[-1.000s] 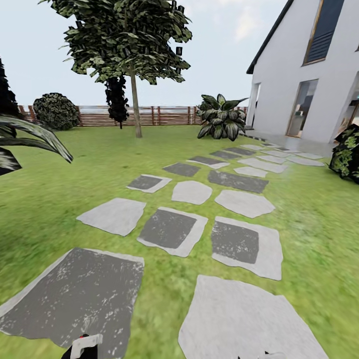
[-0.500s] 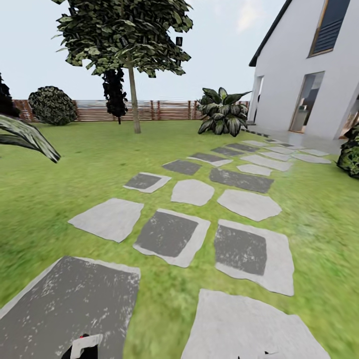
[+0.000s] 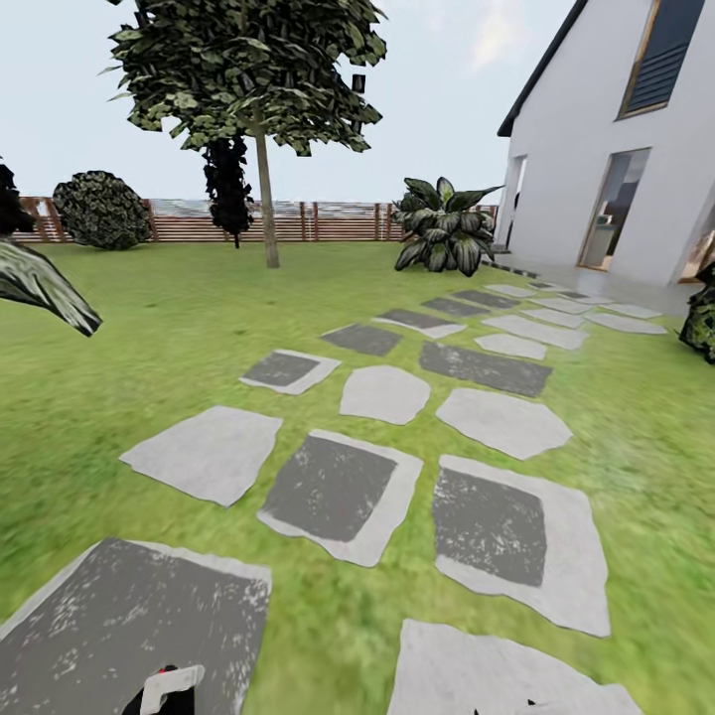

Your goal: In the garden, pick up the pesticide atomizer on the floor and spray pesticide onto both trees until each tree trunk is fully covered.

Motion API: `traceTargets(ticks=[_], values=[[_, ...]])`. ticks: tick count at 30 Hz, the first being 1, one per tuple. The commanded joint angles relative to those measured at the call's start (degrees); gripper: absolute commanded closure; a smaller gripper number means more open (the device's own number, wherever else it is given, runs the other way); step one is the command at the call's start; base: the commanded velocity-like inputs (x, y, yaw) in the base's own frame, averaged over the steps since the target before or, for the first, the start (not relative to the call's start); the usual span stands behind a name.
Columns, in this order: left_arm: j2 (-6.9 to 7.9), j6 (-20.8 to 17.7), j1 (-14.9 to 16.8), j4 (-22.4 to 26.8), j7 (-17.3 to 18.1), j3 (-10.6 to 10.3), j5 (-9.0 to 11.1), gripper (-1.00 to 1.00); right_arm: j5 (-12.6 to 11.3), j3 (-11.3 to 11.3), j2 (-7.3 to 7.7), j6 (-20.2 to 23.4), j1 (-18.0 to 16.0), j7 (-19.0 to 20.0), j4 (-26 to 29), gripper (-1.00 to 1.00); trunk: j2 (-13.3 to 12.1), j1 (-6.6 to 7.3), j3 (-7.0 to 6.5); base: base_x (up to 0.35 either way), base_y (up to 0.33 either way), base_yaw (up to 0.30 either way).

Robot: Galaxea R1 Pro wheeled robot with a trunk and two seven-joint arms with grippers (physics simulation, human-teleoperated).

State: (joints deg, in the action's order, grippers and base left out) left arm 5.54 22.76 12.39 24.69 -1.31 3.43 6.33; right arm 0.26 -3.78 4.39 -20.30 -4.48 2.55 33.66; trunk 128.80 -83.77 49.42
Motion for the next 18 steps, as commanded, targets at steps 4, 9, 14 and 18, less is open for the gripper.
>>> traceTargets(ticks=[4, 9, 14, 18], values=[[0.00, 0.00, 0.00, 0.01, -0.01, 0.00, -0.01, 1.00, 0.00, 0.00, 0.00, 0.00, 0.00, 0.00, 0.00, -1.00, 0.00, 0.00, 0.00, 0.339, 0.000, 0.000], [0.00, 0.00, 0.00, 0.04, -0.01, 0.00, -0.01, 1.00, -0.06, 0.00, 0.00, 0.00, 0.00, 0.00, 0.00, -1.00, 0.00, 0.00, 0.00, 0.339, 0.000, 0.000], [0.00, 0.00, 0.00, 0.01, -0.01, 0.00, -0.01, 1.00, -0.09, 0.00, 0.00, 0.00, 0.00, -0.02, 0.00, -1.00, 0.00, 0.00, 0.00, 0.339, 0.000, 0.000], [0.00, 0.00, 0.00, 0.01, -0.01, 0.00, -0.01, 1.00, -0.09, 0.05, 0.00, 0.00, 0.00, -0.08, 0.00, -1.00, 0.00, 0.00, 0.00, 0.339, 0.000, 0.000]])
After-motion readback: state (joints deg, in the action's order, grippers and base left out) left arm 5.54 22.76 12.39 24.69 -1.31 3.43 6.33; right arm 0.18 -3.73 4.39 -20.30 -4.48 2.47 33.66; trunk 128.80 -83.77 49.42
